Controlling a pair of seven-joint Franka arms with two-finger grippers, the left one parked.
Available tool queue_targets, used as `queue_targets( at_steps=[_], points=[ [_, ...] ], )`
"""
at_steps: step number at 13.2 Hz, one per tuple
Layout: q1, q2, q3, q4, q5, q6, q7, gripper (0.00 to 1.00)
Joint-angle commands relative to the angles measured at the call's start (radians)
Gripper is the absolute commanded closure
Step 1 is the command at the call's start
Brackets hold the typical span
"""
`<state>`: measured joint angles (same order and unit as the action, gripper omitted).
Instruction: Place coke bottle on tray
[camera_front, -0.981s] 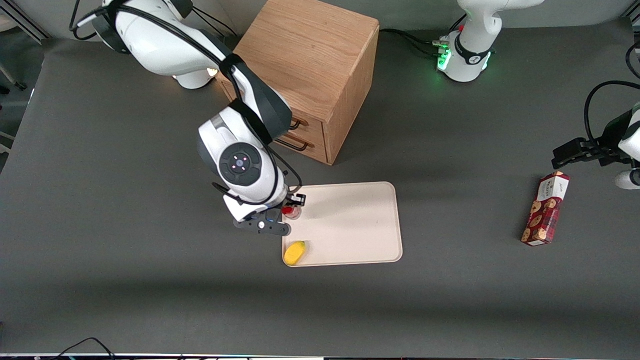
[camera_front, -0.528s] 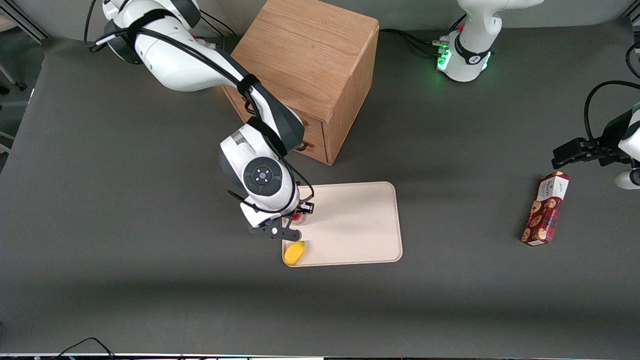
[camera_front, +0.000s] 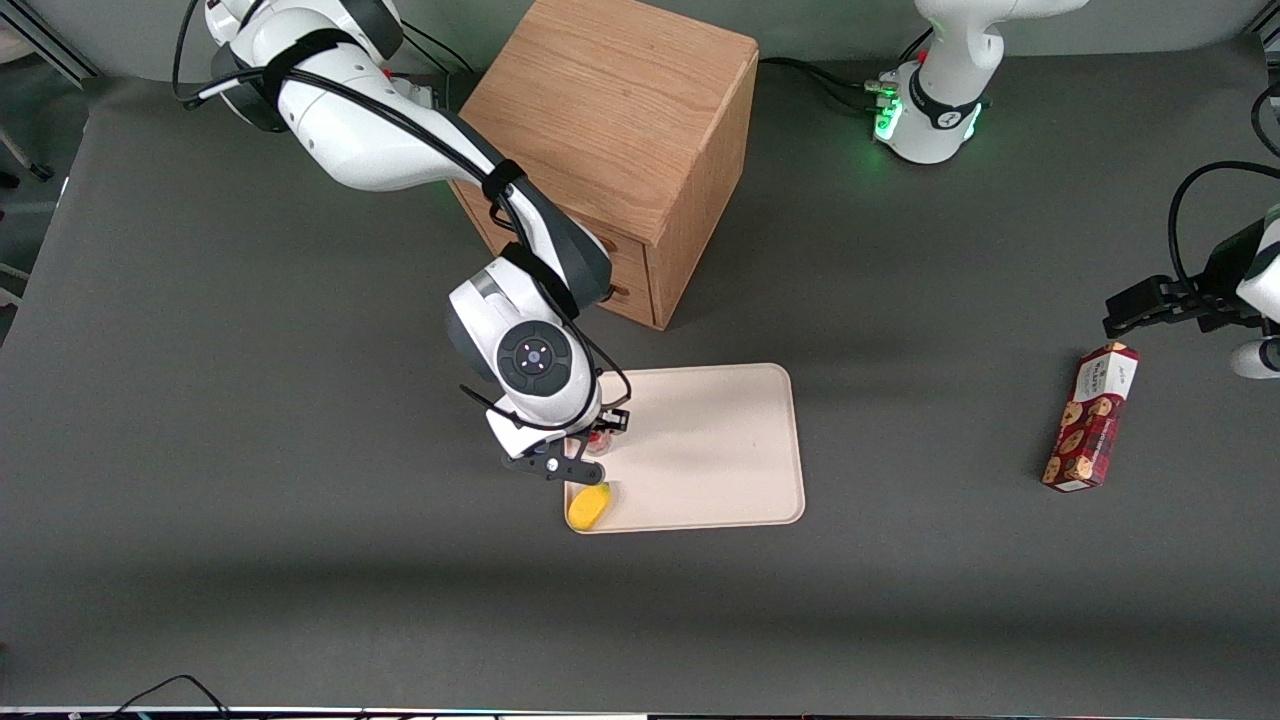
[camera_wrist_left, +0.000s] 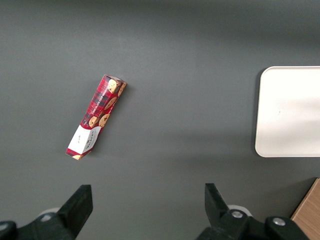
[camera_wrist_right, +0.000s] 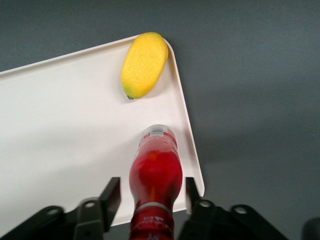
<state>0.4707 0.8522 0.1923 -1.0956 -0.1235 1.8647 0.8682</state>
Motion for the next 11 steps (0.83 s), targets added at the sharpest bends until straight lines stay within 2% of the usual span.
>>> queue_targets(
  at_steps=[1, 2, 4, 7, 8, 10, 11],
  points=[
    [-0.013, -0.038, 0.01, -0.012, -0.031, 0.004, 0.038, 0.0],
    [-0.032, -0.065, 0.025, -0.012, -0.031, -0.002, 0.037, 0.0],
    [-0.127, -0.166, 0.07, -0.058, -0.033, -0.025, 0.005, 0.0],
    [-0.205, -0.356, 0.041, -0.191, -0.019, -0.021, -0.113, 0.0],
    [-0.21, -0.419, -0.006, -0.24, 0.008, -0.019, -0.161, 0.0],
    [-0.21, -0.551, -0.141, -0.338, 0.143, -0.022, -0.338, 0.0],
    [-0.21, -0.617, -0.184, -0.399, 0.171, -0.024, -0.407, 0.0]
  ],
)
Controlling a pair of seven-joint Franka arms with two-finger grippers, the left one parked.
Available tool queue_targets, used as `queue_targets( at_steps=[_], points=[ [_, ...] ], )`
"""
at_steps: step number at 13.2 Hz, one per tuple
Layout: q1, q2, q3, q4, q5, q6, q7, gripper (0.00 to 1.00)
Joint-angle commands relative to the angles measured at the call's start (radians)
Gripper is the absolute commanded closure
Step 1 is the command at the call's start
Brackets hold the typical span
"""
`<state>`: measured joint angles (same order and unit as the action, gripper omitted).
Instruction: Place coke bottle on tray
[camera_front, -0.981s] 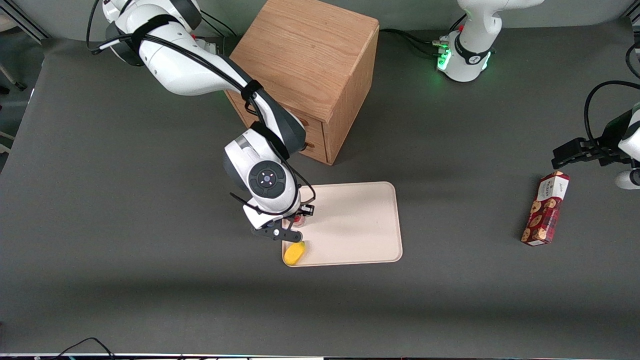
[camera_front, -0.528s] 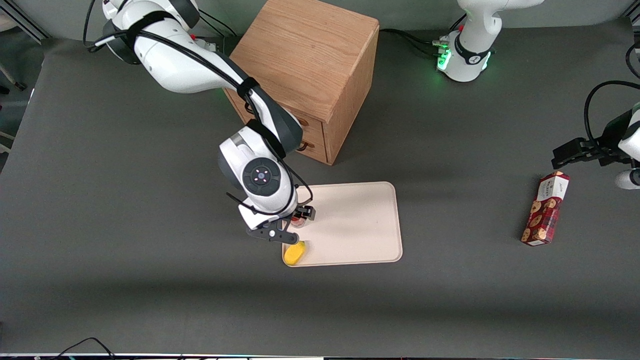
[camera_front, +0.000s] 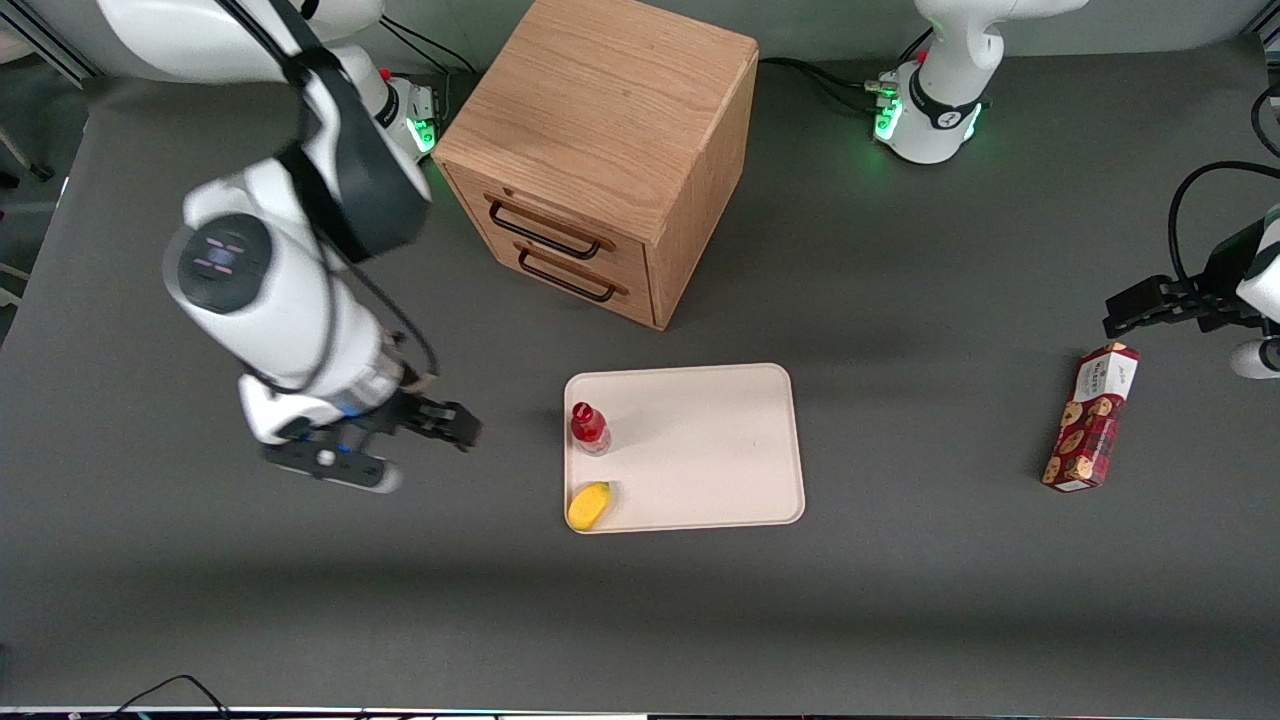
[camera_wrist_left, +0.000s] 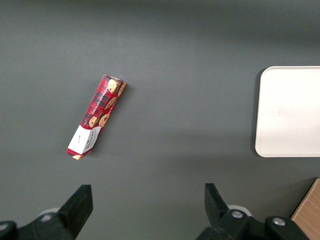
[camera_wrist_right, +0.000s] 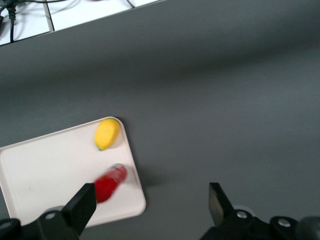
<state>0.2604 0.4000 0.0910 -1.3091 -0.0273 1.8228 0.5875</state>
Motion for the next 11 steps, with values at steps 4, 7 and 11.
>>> queue_targets(
  at_steps=[4, 7, 11],
  points=[
    [-0.021, -0.367, -0.201, -0.389, 0.086, 0.019, -0.374, 0.0],
    [-0.023, -0.469, -0.292, -0.479, 0.078, 0.015, -0.548, 0.0],
    [-0.021, -0.455, -0.336, -0.44, 0.001, -0.002, -0.653, 0.0]
  ],
)
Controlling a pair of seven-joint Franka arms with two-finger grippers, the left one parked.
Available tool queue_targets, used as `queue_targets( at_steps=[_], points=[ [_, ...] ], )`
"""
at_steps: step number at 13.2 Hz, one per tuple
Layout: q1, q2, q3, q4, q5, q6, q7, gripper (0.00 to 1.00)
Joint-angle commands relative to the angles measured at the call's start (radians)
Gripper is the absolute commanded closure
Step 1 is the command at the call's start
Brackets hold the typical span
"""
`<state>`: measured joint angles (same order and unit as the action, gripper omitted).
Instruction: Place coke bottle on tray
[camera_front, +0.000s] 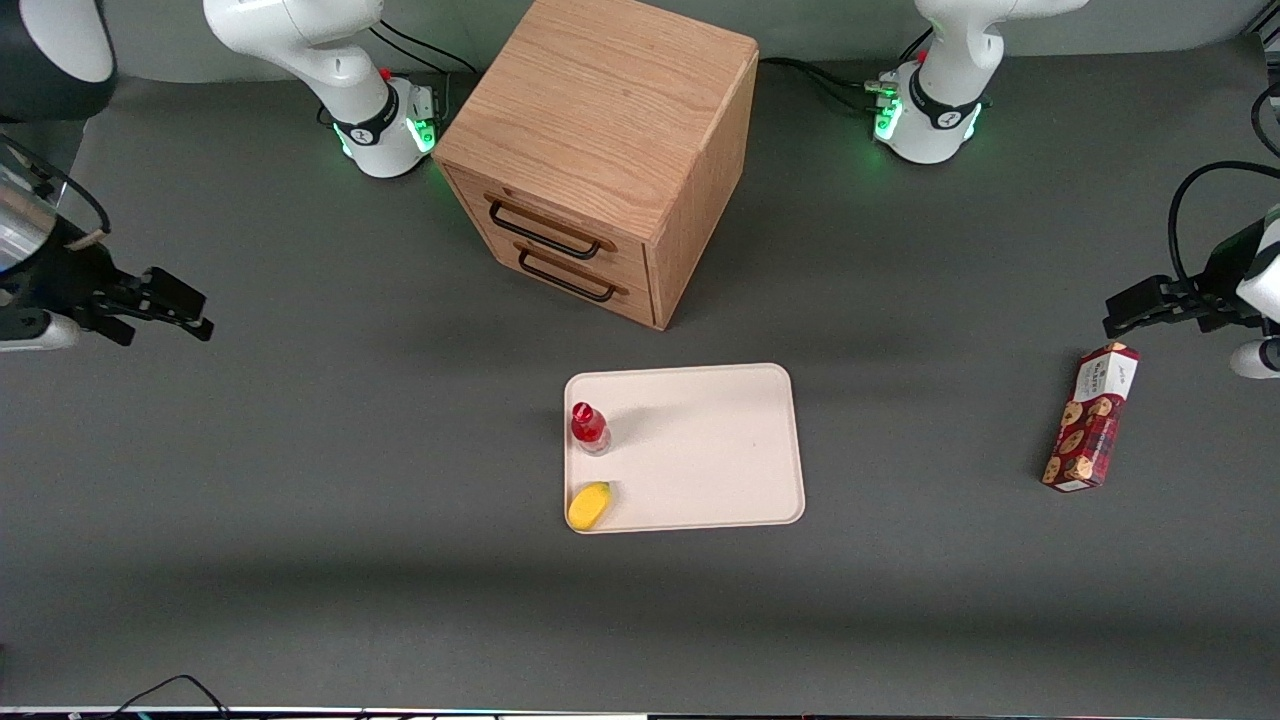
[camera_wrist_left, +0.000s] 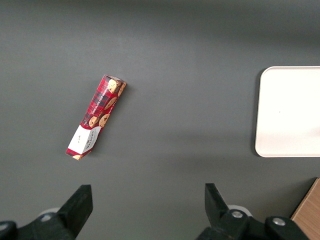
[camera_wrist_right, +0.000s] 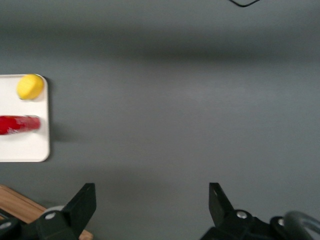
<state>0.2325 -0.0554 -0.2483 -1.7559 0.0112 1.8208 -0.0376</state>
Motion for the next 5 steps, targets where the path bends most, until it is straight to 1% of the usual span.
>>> queue_targets(
  at_steps=[1, 5],
  points=[
    [0.007, 0.009, 0.003, 0.024, -0.037, -0.001, -0.022, 0.0],
    [0.018, 0.023, 0.006, 0.068, -0.037, -0.044, -0.011, 0.0]
  ],
)
